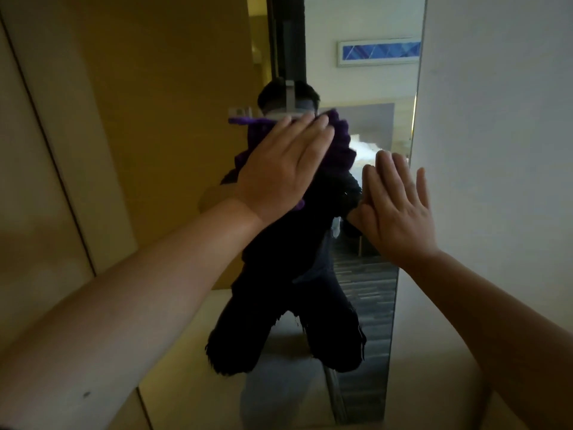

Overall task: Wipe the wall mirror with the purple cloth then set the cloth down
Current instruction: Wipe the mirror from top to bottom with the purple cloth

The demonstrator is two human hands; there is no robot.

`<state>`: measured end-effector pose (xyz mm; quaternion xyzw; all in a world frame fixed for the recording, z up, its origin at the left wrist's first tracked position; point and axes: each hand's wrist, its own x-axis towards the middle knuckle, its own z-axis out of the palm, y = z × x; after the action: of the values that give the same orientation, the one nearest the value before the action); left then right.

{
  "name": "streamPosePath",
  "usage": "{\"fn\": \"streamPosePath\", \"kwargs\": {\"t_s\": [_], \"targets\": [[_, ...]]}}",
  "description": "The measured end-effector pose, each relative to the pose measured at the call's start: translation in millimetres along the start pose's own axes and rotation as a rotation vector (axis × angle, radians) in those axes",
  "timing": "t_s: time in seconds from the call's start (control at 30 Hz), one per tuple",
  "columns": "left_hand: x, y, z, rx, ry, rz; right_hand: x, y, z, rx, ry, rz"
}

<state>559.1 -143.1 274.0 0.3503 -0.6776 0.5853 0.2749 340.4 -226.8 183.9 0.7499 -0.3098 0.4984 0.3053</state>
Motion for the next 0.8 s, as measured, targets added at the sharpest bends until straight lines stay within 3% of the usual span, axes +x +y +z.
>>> {"fn": "streamPosePath", "kwargs": {"t_s": [0.17,0.3,0.5,0.6,0.8], "targets": [[-64.6,57.0,6.7,-0.010,-0.097,0.071,-1.7,-0.2,9.0,0.047,0.123,-0.016],[-110.1,88.3,9.4,-0.035,-0.186,0.025,-1.4,-0.8,5.8,0.054,0.107,-0.022],[-186.9,122.0,9.7,-0.011,-0.353,0.171,-1.5,0.7,-8.8,0.082,0.005,-0.004],[-187.4,122.7,8.4,-0.025,-0.334,0.155,-4.7,11.2,-13.1,0.065,-0.034,0.013],[-169.4,118.0,-0.5,-0.092,-0.342,0.140,-9.4,42.9,-6.9,0.081,-0.126,0.259]]}}
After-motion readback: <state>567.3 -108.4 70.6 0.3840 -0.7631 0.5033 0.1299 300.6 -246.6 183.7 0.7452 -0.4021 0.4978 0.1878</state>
